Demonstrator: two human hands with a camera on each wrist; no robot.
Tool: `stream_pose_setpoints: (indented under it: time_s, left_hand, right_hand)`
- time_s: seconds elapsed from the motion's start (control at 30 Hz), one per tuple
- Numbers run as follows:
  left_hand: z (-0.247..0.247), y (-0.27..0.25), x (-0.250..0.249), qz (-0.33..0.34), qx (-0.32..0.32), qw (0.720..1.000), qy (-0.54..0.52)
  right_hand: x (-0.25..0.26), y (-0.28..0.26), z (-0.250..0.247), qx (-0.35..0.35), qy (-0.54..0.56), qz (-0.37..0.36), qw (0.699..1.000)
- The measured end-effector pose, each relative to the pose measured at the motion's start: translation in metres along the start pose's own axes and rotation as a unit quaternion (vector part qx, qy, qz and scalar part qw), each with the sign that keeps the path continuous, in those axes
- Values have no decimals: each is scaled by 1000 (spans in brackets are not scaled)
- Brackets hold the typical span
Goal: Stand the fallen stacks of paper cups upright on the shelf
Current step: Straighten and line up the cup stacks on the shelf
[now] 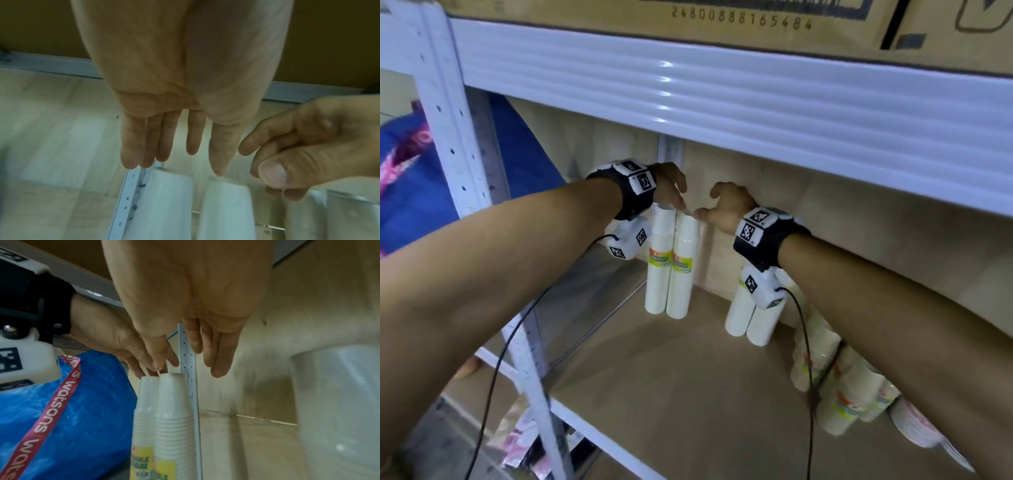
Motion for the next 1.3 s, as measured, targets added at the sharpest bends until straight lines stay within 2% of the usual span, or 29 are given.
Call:
stream_pose_setpoints:
  time_s: [0.3,0.47,0.83,1.17,1.3]
  left_hand:
    - [25,-10,16,1,63,997,-37]
    - [27,-19,14,22,32,999,-11]
    - [29,-31,12,34,16,998,-54]
    - [27,-50,-32,77,25,996,-36]
    - [29,-54,-56,87,39,994,-61]
  right_hand:
    - [5,17,50,60,34,6,998]
    - [6,17,60,52,47,-6,998]
    - [1,-2,49,31,46,-3,998]
    - [-20,-44,11,10,23,20,999]
    - [-36,-62,-4,-1,25,45,999]
Point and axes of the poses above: each hand's wrist, its own y-axis towards the middle knuckle, its own z-axis out of the palm, x = y × z, the point moved 6 cm from there along y, towards the middle knuckle, and after that the axes turned 6 degrees about y, right-handed, at the moved point
